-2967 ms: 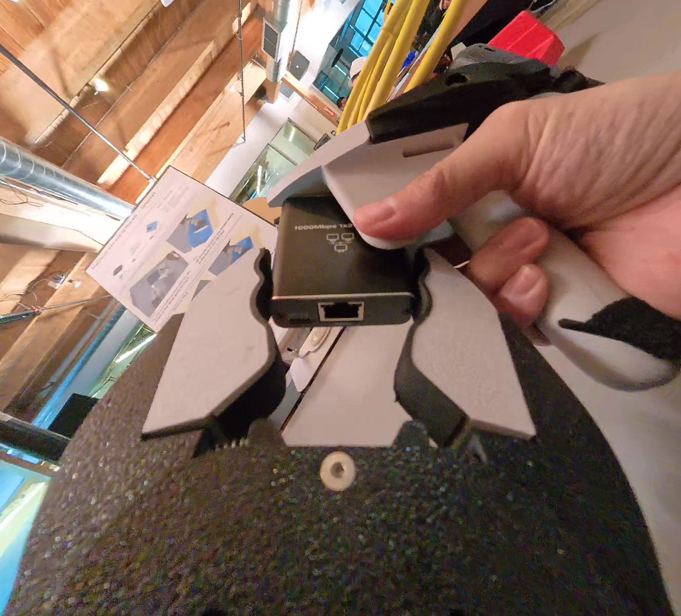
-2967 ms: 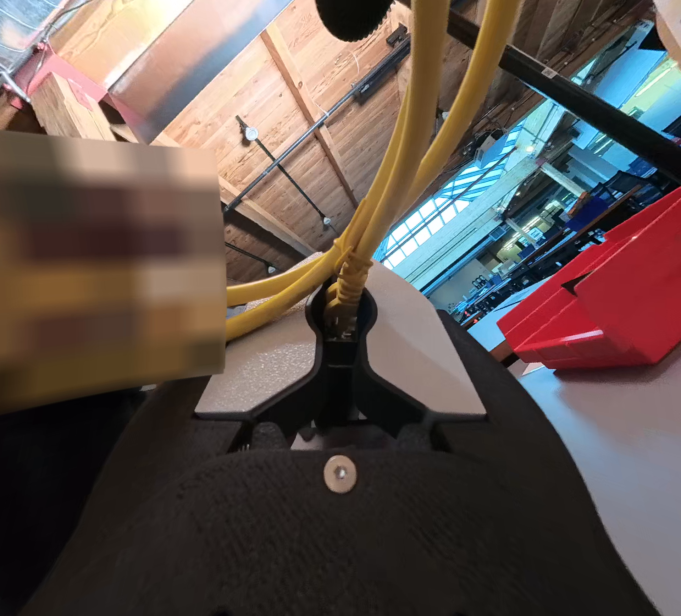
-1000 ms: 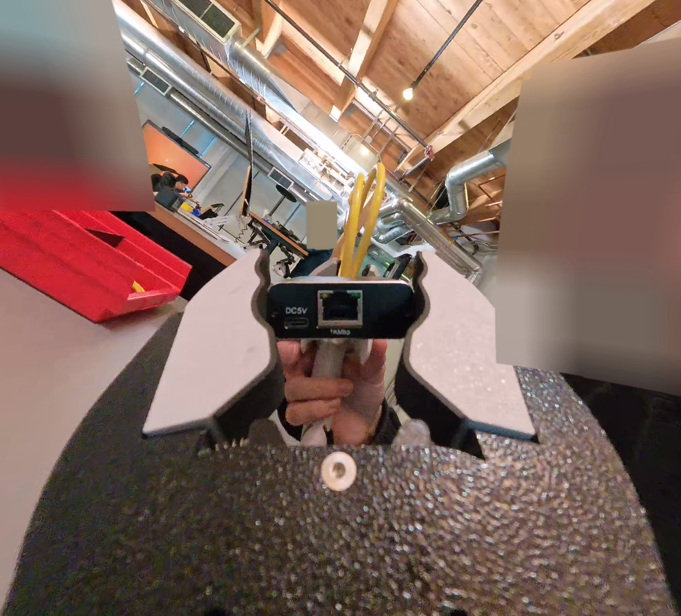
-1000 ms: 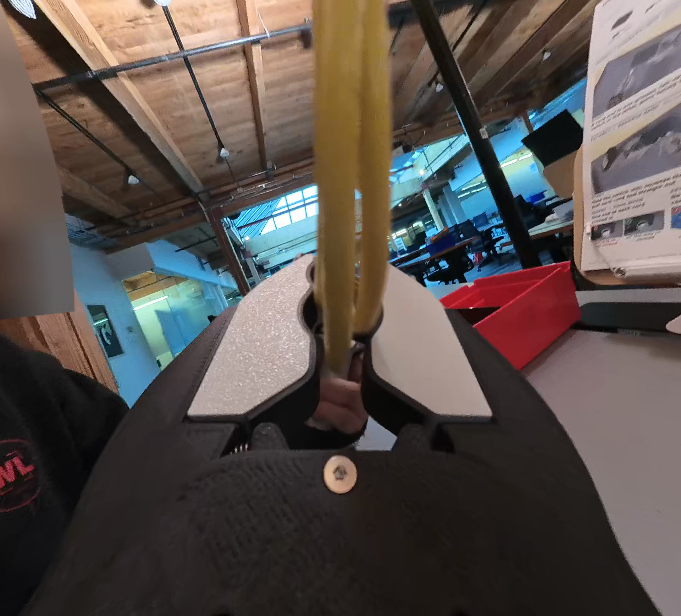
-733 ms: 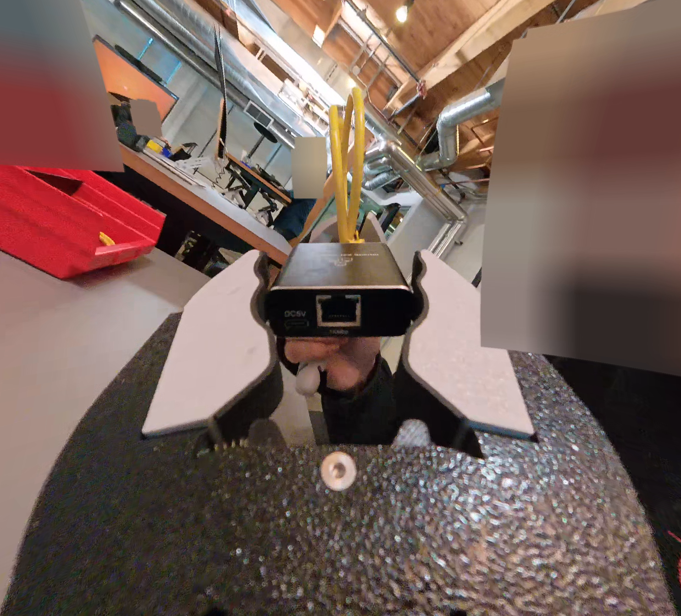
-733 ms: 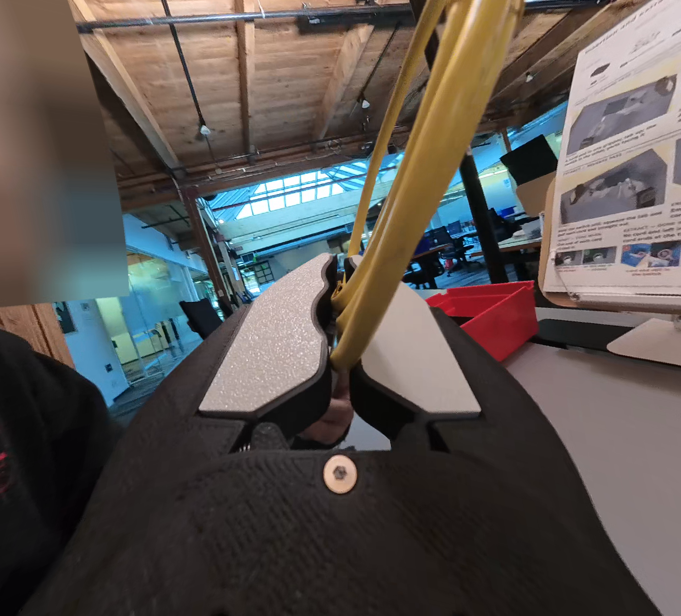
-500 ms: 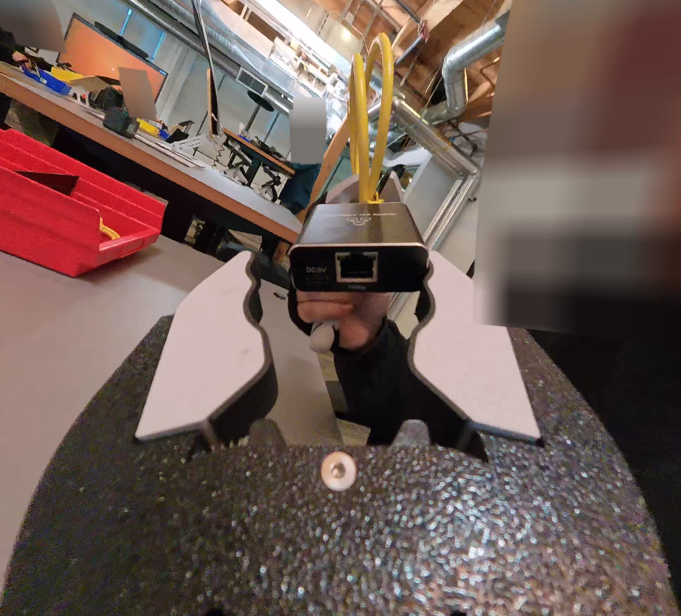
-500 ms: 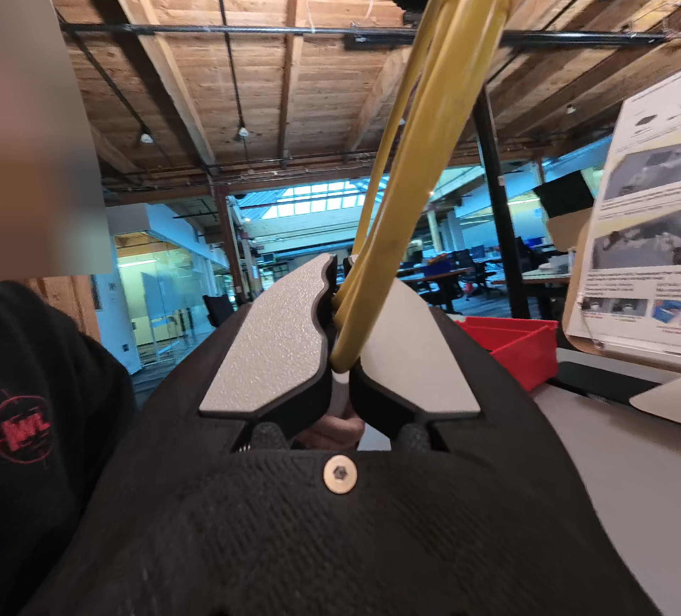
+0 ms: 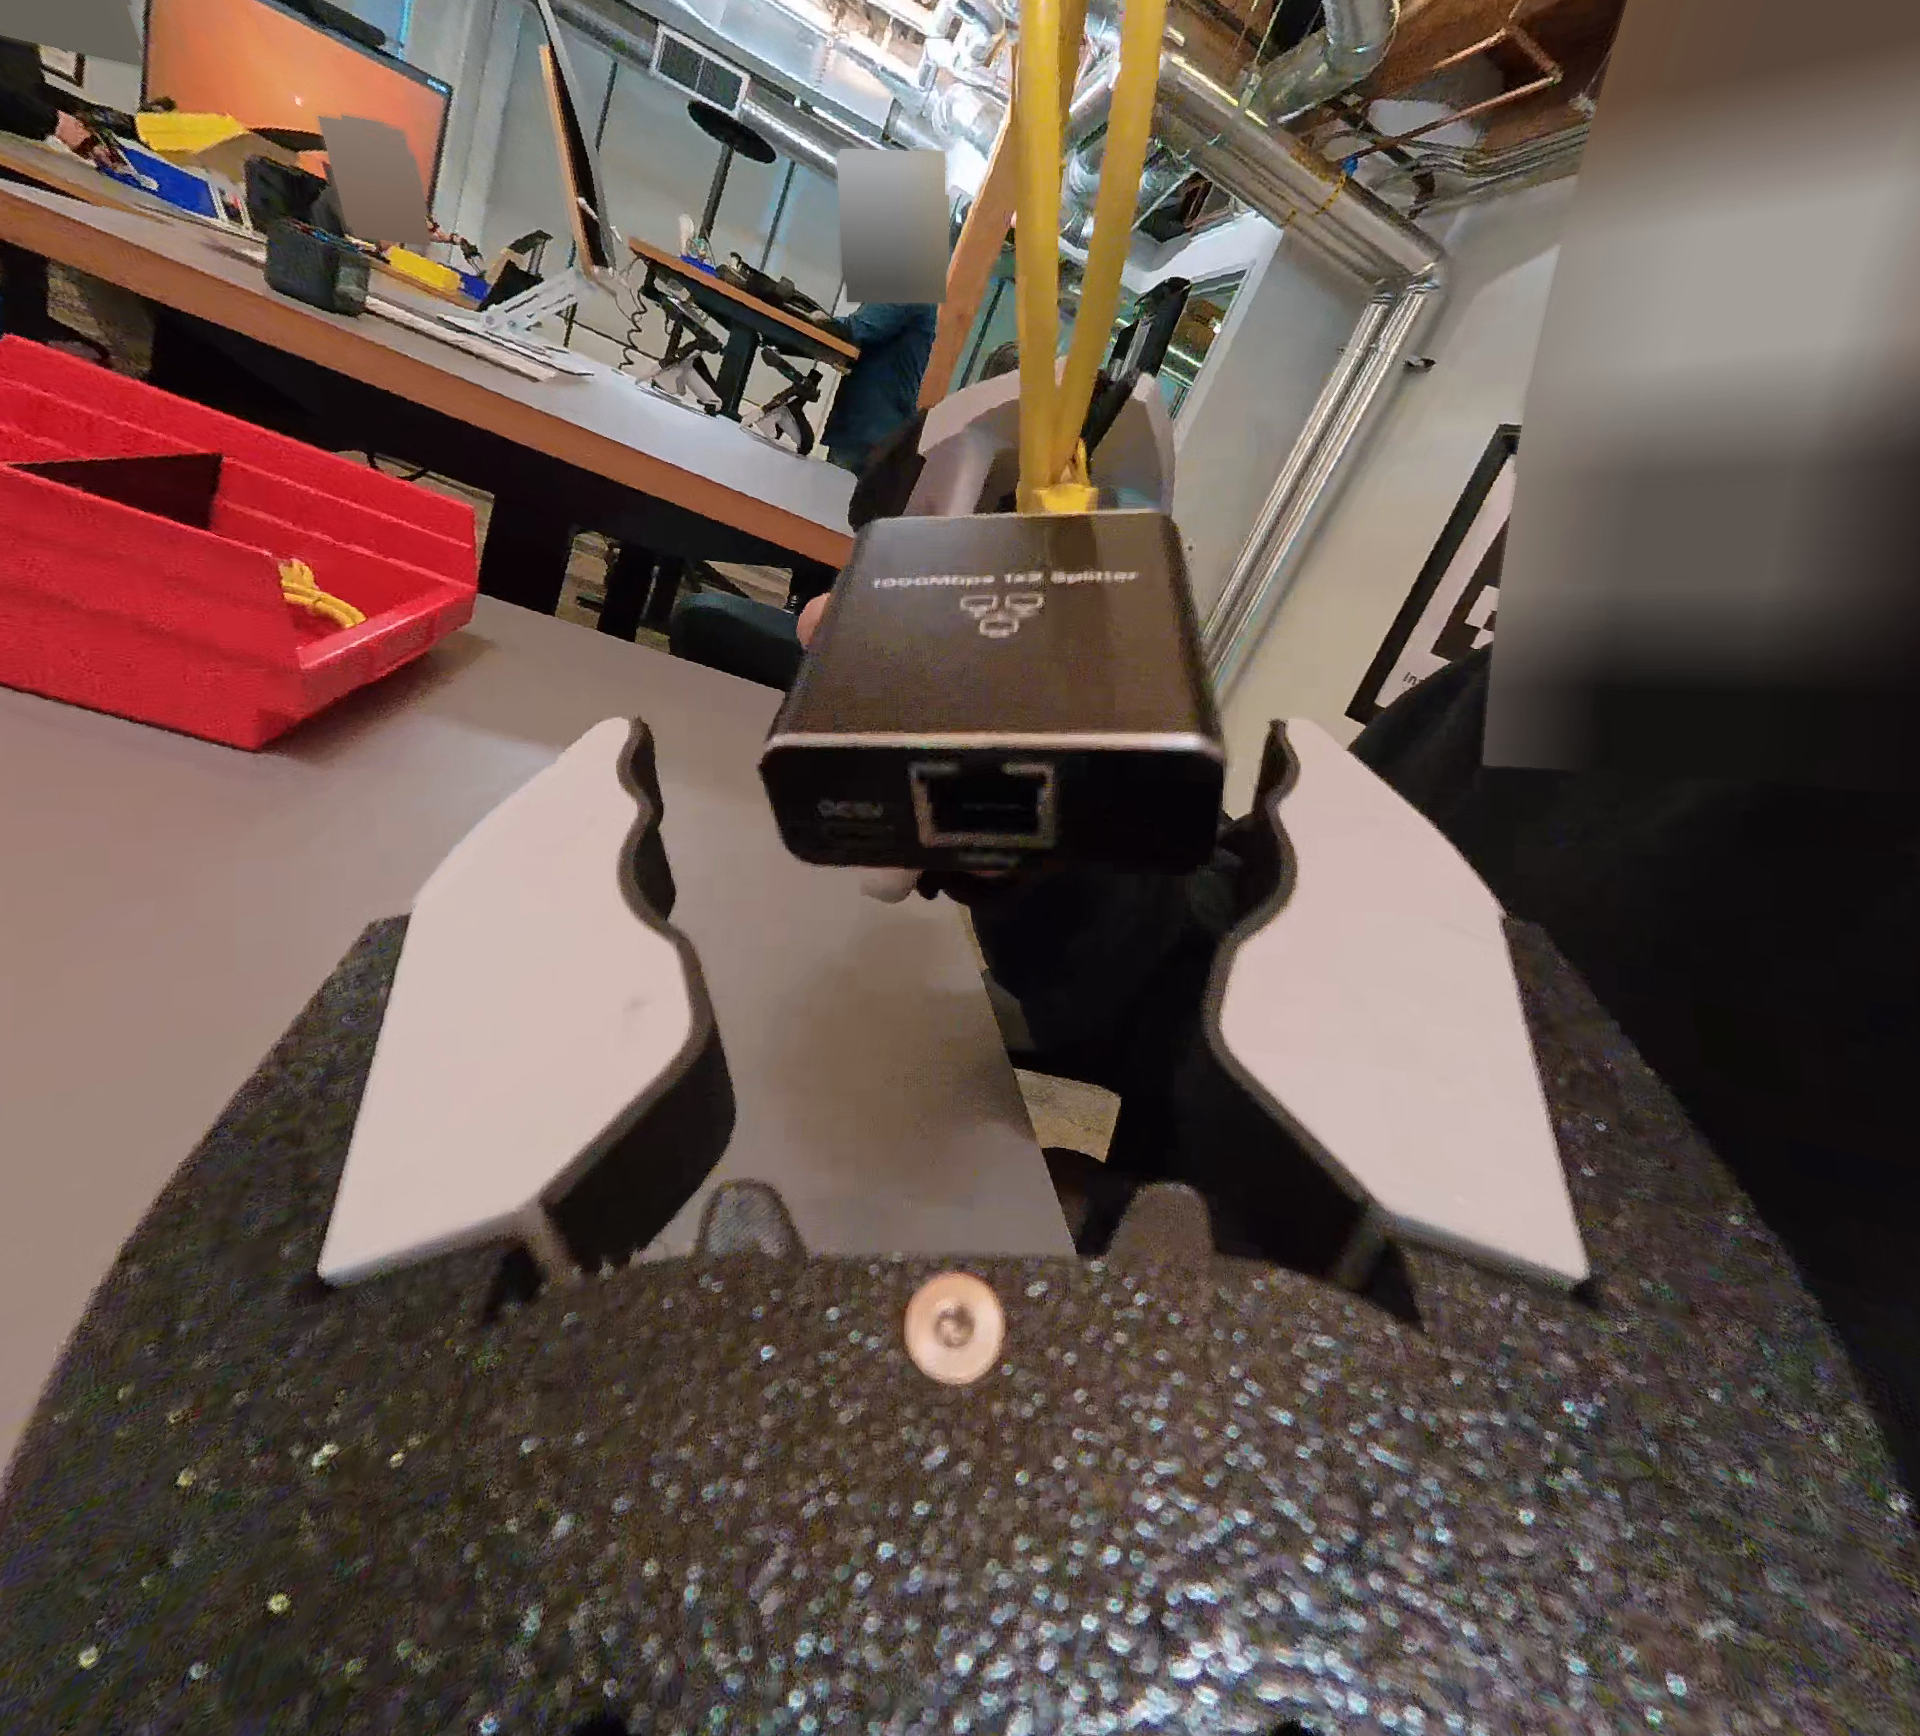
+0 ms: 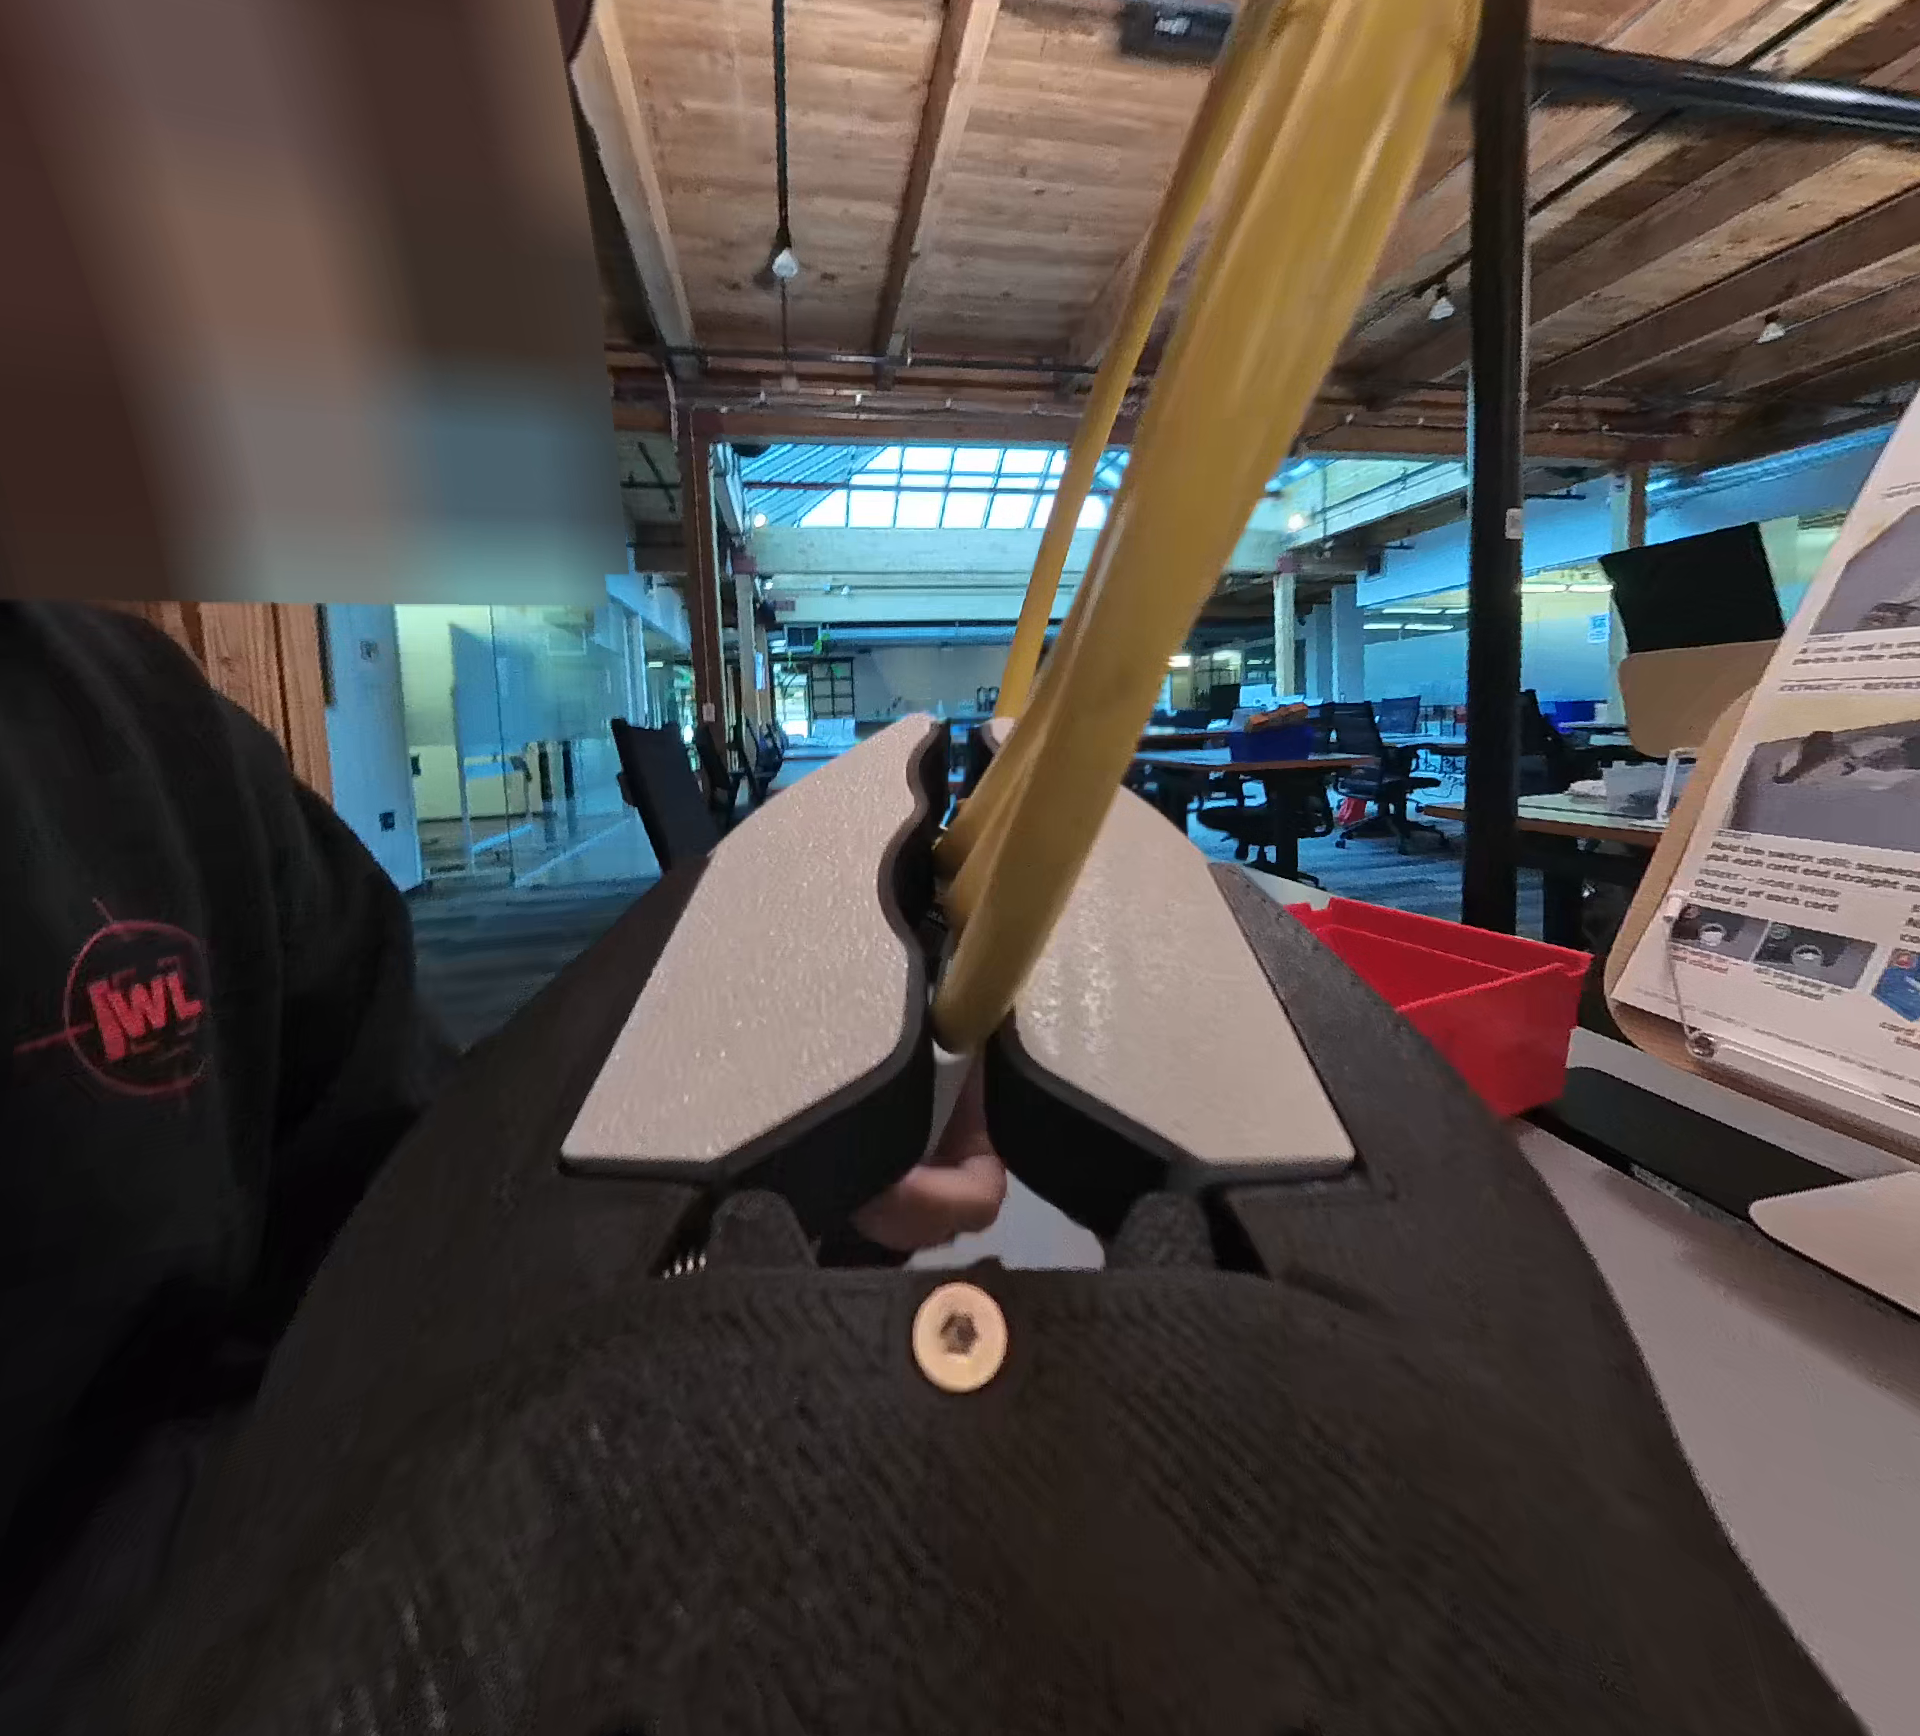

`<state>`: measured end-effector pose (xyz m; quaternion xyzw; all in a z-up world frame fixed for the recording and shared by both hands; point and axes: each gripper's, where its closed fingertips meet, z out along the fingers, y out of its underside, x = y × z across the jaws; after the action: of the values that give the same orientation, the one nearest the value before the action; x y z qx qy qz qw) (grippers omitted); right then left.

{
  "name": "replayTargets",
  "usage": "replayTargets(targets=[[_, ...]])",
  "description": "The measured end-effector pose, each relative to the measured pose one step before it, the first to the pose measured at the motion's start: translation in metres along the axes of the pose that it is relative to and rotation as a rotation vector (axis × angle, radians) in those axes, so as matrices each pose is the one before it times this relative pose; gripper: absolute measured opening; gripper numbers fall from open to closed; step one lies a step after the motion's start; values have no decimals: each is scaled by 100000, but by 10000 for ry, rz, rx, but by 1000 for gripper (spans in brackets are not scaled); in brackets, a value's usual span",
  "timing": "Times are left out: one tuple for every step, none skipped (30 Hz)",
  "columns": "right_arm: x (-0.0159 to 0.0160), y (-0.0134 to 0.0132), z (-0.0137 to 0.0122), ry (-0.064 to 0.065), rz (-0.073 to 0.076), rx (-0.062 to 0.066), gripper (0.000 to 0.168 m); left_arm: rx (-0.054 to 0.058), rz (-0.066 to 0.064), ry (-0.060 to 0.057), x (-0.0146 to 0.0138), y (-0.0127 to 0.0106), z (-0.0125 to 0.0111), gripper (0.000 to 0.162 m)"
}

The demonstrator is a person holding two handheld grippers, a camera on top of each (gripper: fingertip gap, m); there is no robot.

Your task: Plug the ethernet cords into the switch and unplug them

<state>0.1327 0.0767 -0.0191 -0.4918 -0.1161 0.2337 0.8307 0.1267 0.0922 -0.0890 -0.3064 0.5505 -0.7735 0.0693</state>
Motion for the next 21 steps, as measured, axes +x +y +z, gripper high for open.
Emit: replayTargets(targets=[[-170,241,15,-158,-89,-183,6,4,87,-15,61,-109,-88,108],[-81,139,34,-47,-118,-84,6,-31,69,-34,29,-49,-61,108],[-132,-12,52,-59,-68,71,6,-45,75,-9,35,26,-25,108],[-259,33,111,-178,70,90,6,-14,78,24,84,26,24,109],[-207,173,143,-175,105,18,6,7,53,85,162,16,54,111],[-9,248,120,-19,33,-27,7,-14,12,159,265,55,83,112],[41,225,66,37,-39,-24,7,-61,-37,125,201,111,81,112],[-44,127,13,-65,-8,10,6,-14,-44,83,127,22,30,113],[-135,33,-32,-162,69,-3,7,48,-27,57,84,-79,-27,113],[170,140,-19,97,-46,-109,6,10,-6,44,97,-64,-36,113],[237,281,-11,200,-225,-207,6,-59,23,42,109,19,-28,113],[116,360,34,113,-244,-245,7,-79,17,-74,-46,61,-10,118],[-118,185,62,-49,-155,-119,7,-78,49,-96,-112,82,-25,117],[-28,-92,45,66,-136,62,8,-71,54,5,14,107,-9,116],[30,-205,24,144,-220,166,8,-40,5,16,38,69,73,117],[-168,-65,38,-63,-62,92,9,38,-1,-84,-102,-17,70,117],[-215,32,43,-185,83,19,8,103,25,-135,-203,-87,58,114],[-12,4,-9,-4,-35,34,7,116,-13,-94,-193,-97,17,110],[76,-54,-51,106,-174,66,8,127,-115,36,-57,-102,18,109],[-161,-239,-46,-58,-107,166,7,118,-200,117,22,-84,13,109],[-190,-449,-36,-74,-14,268,5,75,-197,109,-7,-7,23,111]])
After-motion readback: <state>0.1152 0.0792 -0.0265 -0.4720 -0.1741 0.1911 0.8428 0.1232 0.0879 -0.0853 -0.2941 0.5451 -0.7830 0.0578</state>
